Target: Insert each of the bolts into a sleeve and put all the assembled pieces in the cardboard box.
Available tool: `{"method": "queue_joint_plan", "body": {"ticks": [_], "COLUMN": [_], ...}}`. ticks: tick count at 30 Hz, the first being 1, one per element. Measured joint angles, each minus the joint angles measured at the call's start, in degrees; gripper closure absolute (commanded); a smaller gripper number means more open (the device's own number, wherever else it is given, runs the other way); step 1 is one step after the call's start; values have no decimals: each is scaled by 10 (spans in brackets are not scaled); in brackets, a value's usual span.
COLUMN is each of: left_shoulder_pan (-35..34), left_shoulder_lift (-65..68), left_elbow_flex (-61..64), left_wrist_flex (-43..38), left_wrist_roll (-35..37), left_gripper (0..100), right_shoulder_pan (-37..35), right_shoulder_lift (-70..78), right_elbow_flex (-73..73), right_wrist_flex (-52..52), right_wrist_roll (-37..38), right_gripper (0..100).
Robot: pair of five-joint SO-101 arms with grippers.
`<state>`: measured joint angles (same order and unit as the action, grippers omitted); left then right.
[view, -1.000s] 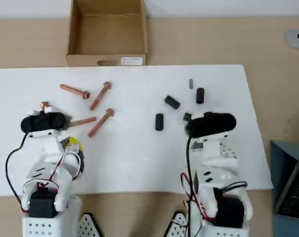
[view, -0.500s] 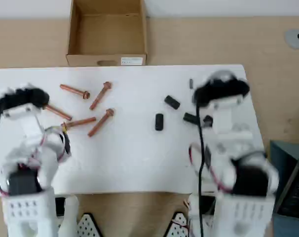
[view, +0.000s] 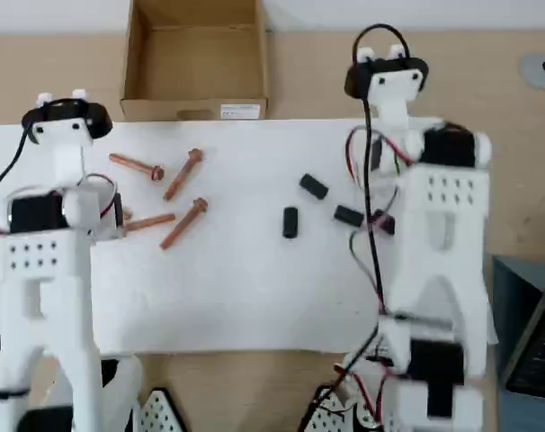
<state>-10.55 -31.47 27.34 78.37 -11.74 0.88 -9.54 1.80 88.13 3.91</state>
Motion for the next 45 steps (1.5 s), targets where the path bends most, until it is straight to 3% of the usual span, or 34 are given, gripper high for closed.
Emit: {"method": "queue_joint_plan", "body": {"ticks": [7, 12, 23, 45], "left_shoulder_pan": [-50, -59, -61, -61], "left_shoulder_lift": [105, 154, 164, 164], "left_elbow_flex": [-67, -90, -96, -96], "left_wrist_flex": [18, 37, 39, 39], "left_wrist_roll": [-1, -1, -1, -5], "left_gripper": [993, 993, 993, 993], "right_shoulder_pan": [0, 0, -3, -11], "right_shoulder_lift": [175, 272, 396, 623], "right_elbow_flex": [-127, -216, -330, -532], "right_wrist_flex": [57, 74, 78, 76], "right_wrist_roll": [0, 0, 4, 4], "right_gripper": [982, 891, 839, 842]}}
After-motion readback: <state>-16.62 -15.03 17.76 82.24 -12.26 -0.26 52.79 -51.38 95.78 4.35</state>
